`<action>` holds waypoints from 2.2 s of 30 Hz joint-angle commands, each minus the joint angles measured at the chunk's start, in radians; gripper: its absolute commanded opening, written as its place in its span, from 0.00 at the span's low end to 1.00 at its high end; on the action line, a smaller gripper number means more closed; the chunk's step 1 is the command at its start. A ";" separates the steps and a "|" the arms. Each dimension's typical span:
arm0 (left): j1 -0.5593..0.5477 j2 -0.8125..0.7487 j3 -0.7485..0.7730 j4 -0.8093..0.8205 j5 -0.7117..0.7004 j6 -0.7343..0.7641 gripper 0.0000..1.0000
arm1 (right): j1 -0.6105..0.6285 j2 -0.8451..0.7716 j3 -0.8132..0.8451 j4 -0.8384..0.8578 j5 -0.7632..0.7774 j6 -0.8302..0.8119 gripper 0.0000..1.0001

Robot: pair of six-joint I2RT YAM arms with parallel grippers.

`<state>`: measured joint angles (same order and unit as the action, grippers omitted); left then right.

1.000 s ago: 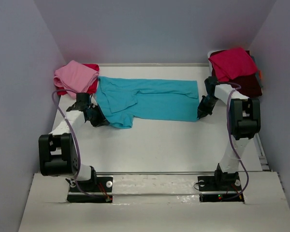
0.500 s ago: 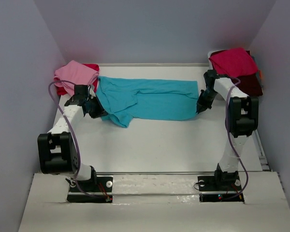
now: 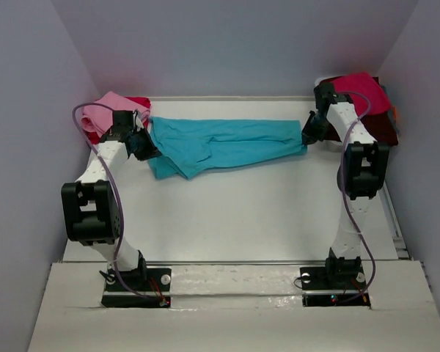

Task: Fold and stack the t-shirts
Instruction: Fold the other side of the tshirt into a rectangle

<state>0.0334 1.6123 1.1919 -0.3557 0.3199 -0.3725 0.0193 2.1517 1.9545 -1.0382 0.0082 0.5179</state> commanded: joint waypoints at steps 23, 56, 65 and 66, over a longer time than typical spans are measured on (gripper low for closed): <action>-0.001 0.446 0.624 -0.025 -0.068 -0.048 0.06 | -0.015 0.289 0.435 -0.092 0.009 -0.061 0.07; -0.021 0.649 0.808 0.003 -0.079 -0.115 0.41 | -0.015 0.330 0.431 0.017 -0.022 -0.088 0.63; -0.030 0.618 0.805 0.026 -0.096 -0.105 0.65 | -0.015 0.309 0.425 0.014 -0.034 -0.082 0.67; -0.039 0.606 0.798 0.027 -0.097 -0.100 0.65 | -0.015 0.298 0.419 0.012 -0.034 -0.082 0.67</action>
<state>0.0074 2.2803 1.9663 -0.3618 0.2401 -0.4904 0.0231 2.5160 2.3859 -1.0538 -0.0452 0.4377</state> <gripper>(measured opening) 0.648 0.666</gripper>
